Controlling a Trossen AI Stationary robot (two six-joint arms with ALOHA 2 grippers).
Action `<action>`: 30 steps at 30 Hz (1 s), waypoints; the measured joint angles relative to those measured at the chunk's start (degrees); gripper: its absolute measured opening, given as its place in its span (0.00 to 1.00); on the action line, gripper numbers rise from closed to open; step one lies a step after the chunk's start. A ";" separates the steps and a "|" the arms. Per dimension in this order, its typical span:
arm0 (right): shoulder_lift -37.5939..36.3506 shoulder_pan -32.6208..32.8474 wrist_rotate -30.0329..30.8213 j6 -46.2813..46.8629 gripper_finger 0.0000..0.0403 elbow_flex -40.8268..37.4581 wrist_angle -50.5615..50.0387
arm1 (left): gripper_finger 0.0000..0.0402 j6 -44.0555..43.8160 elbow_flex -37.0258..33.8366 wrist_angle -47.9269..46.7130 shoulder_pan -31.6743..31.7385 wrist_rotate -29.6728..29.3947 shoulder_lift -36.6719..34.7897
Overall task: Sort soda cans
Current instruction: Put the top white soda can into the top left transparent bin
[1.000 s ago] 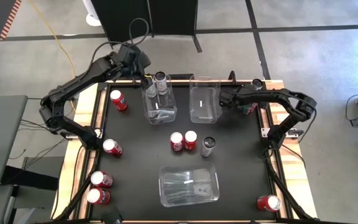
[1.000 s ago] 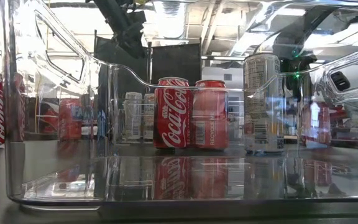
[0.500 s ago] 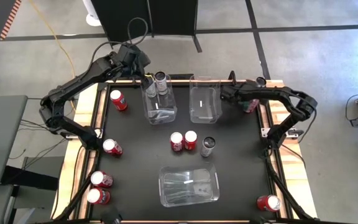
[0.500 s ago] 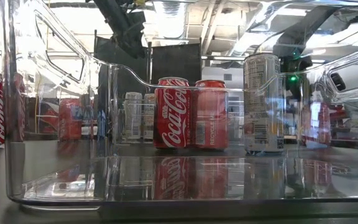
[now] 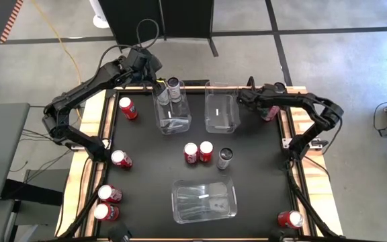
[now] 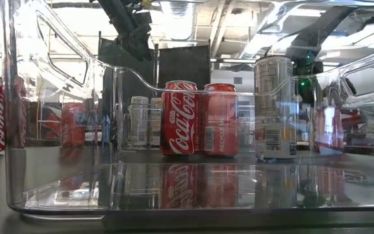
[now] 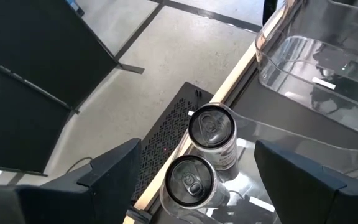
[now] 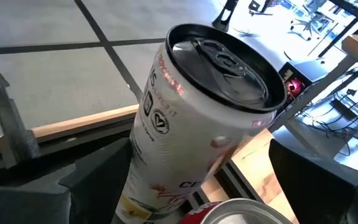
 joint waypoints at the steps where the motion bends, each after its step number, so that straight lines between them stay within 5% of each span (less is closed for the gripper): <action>1: 0.00 -0.42 0.00 0.05 0.99 0.02 0.00 | 0.77 0.00 -0.01 -0.02 0.00 0.00 0.00; 8: 0.02 -2.00 -0.46 -2.65 0.99 0.00 3.10 | 0.77 0.24 -0.02 -0.02 0.00 -0.39 0.00; 17: 0.04 4.73 -1.09 -3.08 0.99 0.02 3.00 | 0.77 0.66 -0.02 0.00 0.00 -1.54 0.00; 26: -0.80 9.41 -3.05 -2.65 0.99 10.21 -11.34 | 0.77 -1.05 -0.02 1.36 0.00 -1.13 0.00; 30: -2.00 6.62 -9.92 -2.69 0.99 17.59 -20.53 | 0.77 -2.45 -0.02 1.29 0.00 0.40 0.00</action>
